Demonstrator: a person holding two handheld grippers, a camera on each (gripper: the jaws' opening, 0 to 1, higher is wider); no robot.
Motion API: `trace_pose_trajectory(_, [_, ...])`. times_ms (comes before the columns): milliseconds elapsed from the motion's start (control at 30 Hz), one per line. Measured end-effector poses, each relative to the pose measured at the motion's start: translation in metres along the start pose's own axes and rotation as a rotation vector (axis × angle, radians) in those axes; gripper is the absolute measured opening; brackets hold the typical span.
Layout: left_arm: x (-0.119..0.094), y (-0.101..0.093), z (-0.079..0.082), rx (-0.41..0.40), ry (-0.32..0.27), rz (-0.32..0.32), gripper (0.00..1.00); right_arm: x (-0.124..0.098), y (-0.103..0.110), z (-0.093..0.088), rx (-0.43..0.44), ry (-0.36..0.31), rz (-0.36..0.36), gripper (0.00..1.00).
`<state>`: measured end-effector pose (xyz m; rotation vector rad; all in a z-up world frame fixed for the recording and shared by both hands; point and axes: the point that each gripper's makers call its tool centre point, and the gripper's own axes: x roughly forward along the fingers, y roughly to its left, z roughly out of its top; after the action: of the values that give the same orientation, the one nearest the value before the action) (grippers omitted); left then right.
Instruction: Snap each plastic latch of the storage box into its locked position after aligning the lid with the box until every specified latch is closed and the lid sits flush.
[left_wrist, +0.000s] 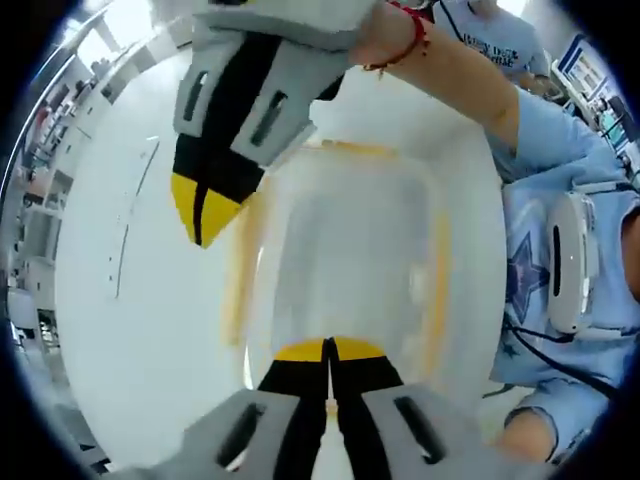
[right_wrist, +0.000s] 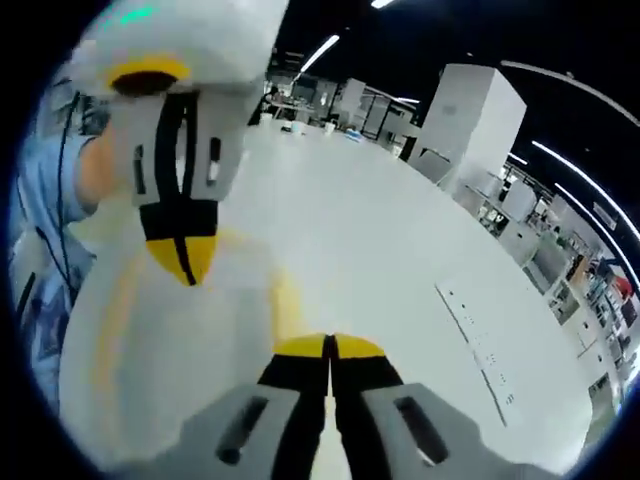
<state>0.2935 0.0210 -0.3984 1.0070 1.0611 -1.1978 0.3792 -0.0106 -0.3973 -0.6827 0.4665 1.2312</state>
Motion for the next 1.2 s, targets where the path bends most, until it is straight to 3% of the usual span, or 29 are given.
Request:
trace_pose_trajectory(67, [0.000,0.001,0.000,-0.004,0.006,0.002,0.00,0.007,0.001,-0.007,-0.028,0.058,0.052,0.00])
trace_pose_trajectory(100, [0.000,0.001,0.000,-0.004,0.007,0.002,0.00,0.010,-0.004,-0.005,-0.029,0.047,0.033,0.00])
trace_pose_trajectory(200, [0.000,0.002,0.000,-0.006,0.009,0.002,0.00,0.014,0.004,-0.002,-0.026,0.052,0.134,0.00])
trace_pose_trajectory(433, [0.001,0.003,0.001,-0.016,0.006,-0.005,0.00,0.013,0.009,-0.001,-0.034,0.066,0.268,0.00])
trace_pose_trajectory(700, [0.002,0.003,0.002,-0.023,0.027,0.001,0.00,0.015,0.014,-0.003,-0.070,0.124,0.339,0.00])
trace_pose_trajectory(1000, [0.003,0.003,0.001,-0.011,0.040,-0.008,0.00,0.016,0.013,-0.002,-0.043,0.089,0.449,0.00])
trace_pose_trajectory(1200, [0.003,0.003,0.001,-0.010,0.053,-0.012,0.00,0.023,0.014,-0.016,-0.026,0.124,0.500,0.00])
